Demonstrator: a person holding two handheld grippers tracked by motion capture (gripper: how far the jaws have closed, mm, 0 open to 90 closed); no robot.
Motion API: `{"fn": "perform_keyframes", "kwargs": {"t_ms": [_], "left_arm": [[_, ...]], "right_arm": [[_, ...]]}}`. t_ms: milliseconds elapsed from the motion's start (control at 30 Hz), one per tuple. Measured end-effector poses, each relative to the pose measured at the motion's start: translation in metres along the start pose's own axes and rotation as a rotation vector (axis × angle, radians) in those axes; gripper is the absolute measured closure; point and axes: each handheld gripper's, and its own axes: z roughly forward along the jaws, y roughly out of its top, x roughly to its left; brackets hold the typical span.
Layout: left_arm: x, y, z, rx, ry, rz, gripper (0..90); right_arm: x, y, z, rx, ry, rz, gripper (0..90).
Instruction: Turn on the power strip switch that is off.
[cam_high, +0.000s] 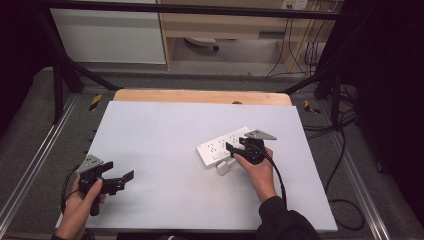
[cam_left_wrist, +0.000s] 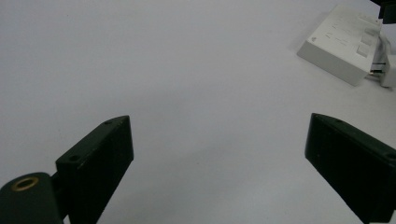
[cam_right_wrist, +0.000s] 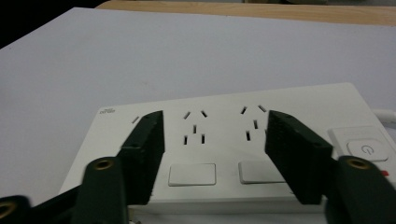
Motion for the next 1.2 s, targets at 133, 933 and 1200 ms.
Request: {"fn": "perform_keyframes", "kwargs": {"t_ms": [133, 933, 1200], "left_arm": [[0.000, 0.000, 0.000, 0.001, 0.000, 0.000, 8.1], [-0.001, 0.000, 0.001, 0.008, 0.005, 0.001, 8.1], [-0.001, 0.000, 0.001, 0.008, 0.005, 0.002, 8.2]], "right_arm": [[0.002, 0.003, 0.001, 0.017, -0.005, 0.000, 20.6], [-0.005, 0.014, -0.014, 0.039, -0.063, -0.012, 6.5], [-0.012, 0.016, -0.026, 0.020, -0.068, -0.004, 6.5]]}}
